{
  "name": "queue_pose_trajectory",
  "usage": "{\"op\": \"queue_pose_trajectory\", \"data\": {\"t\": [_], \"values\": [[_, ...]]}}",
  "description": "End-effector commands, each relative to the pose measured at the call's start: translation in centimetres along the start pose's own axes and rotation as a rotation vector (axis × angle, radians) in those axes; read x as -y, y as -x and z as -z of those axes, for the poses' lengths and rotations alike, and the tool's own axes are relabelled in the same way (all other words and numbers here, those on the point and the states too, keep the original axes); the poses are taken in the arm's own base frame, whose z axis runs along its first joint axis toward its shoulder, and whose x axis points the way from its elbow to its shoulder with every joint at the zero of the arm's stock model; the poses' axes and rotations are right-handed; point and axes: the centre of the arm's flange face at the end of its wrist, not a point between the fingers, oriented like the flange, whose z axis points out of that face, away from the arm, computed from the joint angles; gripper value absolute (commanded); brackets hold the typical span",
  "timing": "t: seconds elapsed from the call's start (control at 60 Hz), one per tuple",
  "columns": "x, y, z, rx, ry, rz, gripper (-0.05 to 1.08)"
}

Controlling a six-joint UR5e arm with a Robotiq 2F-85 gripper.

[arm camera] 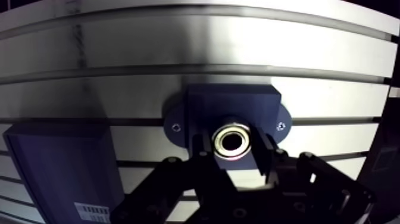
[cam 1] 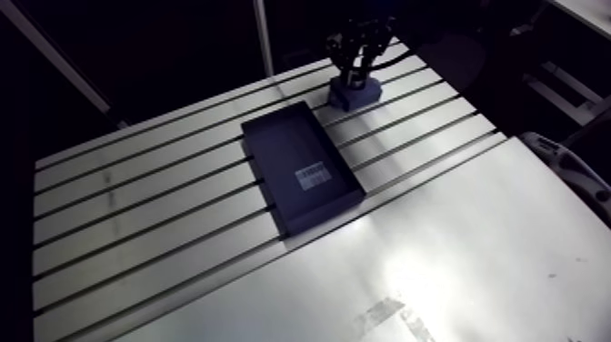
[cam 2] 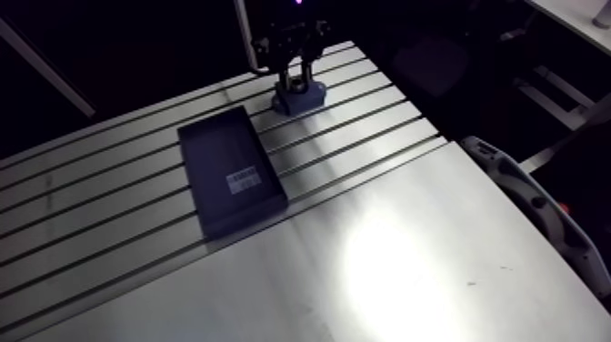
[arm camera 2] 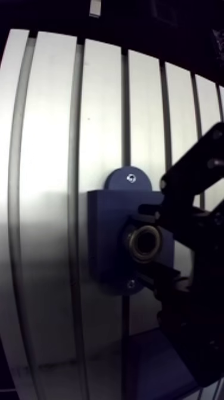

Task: Pick up the bearing and press it into the housing until flush.

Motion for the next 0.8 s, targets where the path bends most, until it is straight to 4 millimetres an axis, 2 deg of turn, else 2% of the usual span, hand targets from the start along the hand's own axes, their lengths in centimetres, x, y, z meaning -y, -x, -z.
{"op": "queue_pose_trajectory", "data": {"t": [0.017,0.8], "values": [[-0.03,0.04,-0.04,0.001,0.0,0.003,1.08],[-0.29,0.2,-0.15,0.002,-0.001,0.0,1.08]]}}
